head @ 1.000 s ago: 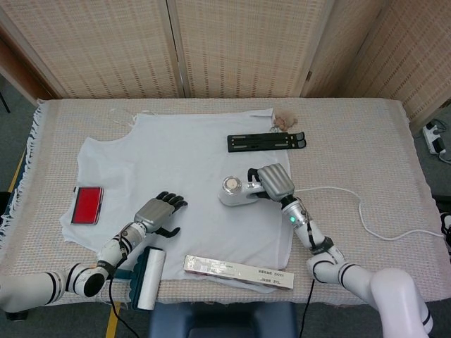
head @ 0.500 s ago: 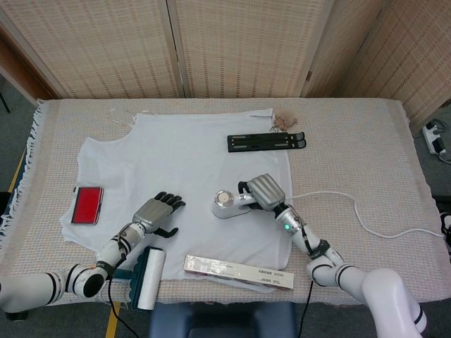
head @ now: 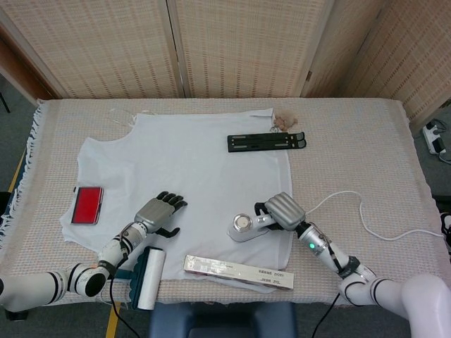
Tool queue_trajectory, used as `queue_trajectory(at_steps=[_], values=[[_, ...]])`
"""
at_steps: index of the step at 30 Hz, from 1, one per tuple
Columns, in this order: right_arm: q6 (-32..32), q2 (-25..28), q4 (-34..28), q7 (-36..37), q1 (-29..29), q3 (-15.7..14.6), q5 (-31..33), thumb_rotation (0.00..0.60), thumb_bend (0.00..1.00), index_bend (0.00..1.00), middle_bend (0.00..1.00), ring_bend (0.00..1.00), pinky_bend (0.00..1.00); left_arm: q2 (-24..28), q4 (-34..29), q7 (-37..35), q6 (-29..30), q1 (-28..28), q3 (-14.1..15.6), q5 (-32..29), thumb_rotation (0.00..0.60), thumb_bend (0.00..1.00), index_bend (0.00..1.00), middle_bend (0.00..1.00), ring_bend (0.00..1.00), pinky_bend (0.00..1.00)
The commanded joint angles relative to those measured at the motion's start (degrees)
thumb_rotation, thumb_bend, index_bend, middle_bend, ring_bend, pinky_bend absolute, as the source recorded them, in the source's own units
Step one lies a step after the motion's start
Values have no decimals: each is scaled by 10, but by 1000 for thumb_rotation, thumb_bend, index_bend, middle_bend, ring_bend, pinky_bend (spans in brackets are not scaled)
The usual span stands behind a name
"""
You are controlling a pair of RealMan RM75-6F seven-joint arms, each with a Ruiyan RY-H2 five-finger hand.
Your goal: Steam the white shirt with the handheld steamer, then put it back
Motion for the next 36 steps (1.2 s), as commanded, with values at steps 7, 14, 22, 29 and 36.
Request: queue_trajectory(at_steps=[7,14,22,29,36], values=[[51,66,-63,-14,-38,-18,-21,600,862,791,803,731,920,2,1,5,1,-2,1,-4,369,442,147,104,19,0],[21,22,-14,-1,-5,39,11,600,862,790,802,731,921,3,-6,9,7,-3,-1,-5,367,440,146,104,19,0],[-29,-88,116,-3,62,77,19,600,862,789,803,732,921,5,-13,16,12,-3,0,-9,364,439,147,104,19,0],[-53,-151,223,16,91,87,27,600,863,790,802,732,920,6,-16,21,17,-2,1,-12,371,440,147,104,19,0],[-57,-167,305,37,82,84,37,600,863,790,802,732,920,5,-11,16,10,-3,1,-13,365,442,147,104,19,0]])
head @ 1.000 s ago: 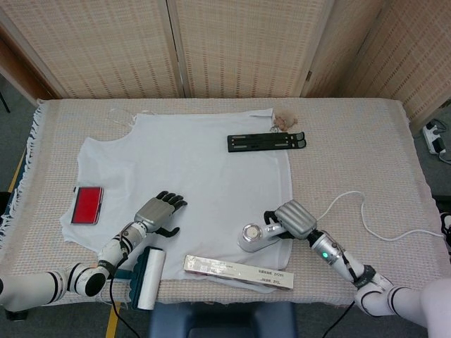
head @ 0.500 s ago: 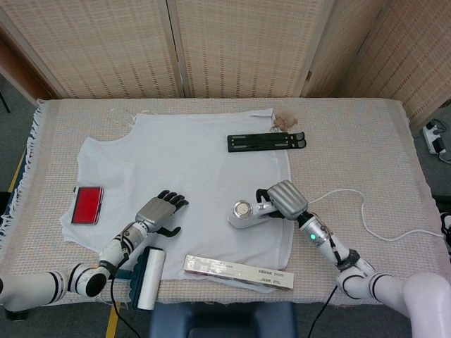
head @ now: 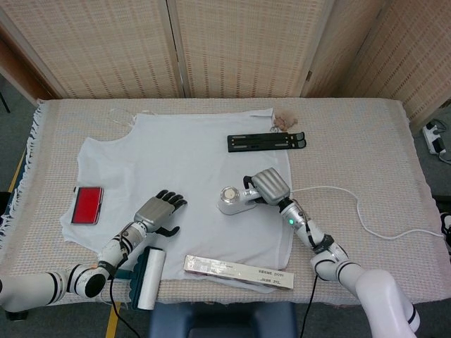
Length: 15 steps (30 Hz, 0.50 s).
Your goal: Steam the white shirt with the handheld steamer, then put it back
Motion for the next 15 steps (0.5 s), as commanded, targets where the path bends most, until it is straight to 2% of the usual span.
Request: queue_trajectory(at_steps=[1,9,15], values=[[-4,-7,41,12,-7,-1,8,600,862,790,803,732,920,0,2,-1,-2,-1,0,1,364,442,146,104,19,0],[-9,9,90,25,-31,5,30,600,863,789,803,732,920,0,3,-1,0,0,1,4,365,442,147,104,19,0],[28,22,50,86,-33,33,49,600,862,788,802,732,921,3,1,0,5,2,2,6,369,442,146,104,19,0]])
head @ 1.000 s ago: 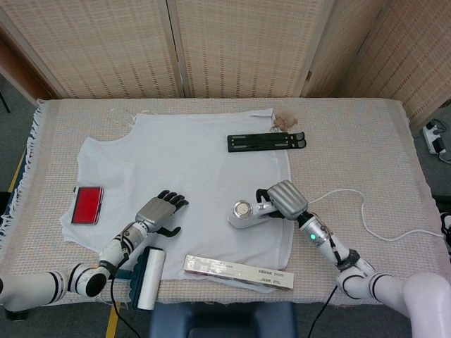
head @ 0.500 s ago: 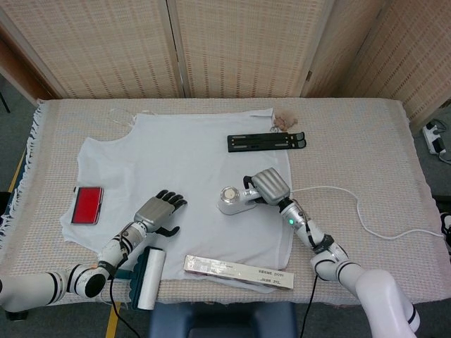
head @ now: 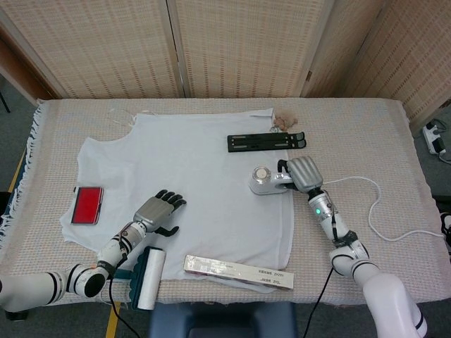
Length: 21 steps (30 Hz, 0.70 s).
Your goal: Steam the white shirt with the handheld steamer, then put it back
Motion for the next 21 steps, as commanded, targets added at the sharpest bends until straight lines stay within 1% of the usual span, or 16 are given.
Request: queue_trajectory(at_steps=[1,6,9,13,17,21], values=[[25,9,-35,31,3,18,10,600,861,788,802,732,921,1,-2,1,1,1,0,0,370,442,147,104,19,0],[19,-2,-63,12,31,29,13,600,862,785,802,732,921,4,-7,6,6,1,0,-3,369,442,147,104,19,0],[0,-27,-56,-14,54,42,23,600,863,784,803,732,921,5,-12,8,9,2,0,-5,368,443,147,104,18,0],[-34,-64,-28,-43,85,60,43,600,862,778,803,732,921,8,-16,10,11,3,0,-6,369,443,147,104,19,0],[-56,-91,11,-72,105,65,51,600,862,778,803,732,920,7,-15,11,10,3,2,-7,373,443,146,104,19,0],[-75,-107,49,-87,112,65,57,600,862,778,803,732,921,5,-15,11,11,5,2,-6,367,443,147,104,18,0]])
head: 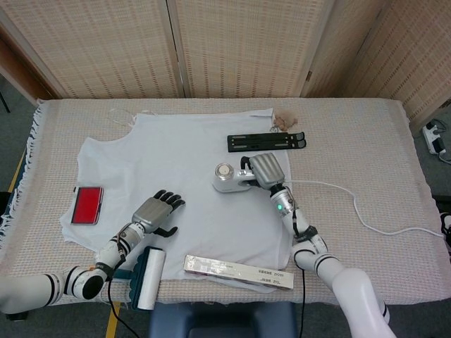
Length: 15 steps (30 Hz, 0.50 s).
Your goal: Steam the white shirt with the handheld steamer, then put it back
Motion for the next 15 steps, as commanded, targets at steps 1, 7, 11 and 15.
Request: queue_trajectory(at_steps=[1,7,11,15], values=[[-18,-16,34,-15,7,2,8,600,862,778,803,732,921,-1,0,0,1,1,0,2,366,443,146,104,18,0],[-30,-11,64,-10,-12,1,17,600,863,778,803,732,921,1,1,-2,3,4,1,5,366,443,147,104,18,0],[-34,-3,76,-6,-28,3,25,600,862,778,802,732,921,2,1,-5,2,4,0,6,368,444,147,104,18,0],[-34,11,82,3,-47,0,27,600,863,777,803,732,921,3,1,-3,3,4,0,8,364,442,146,104,18,0]])
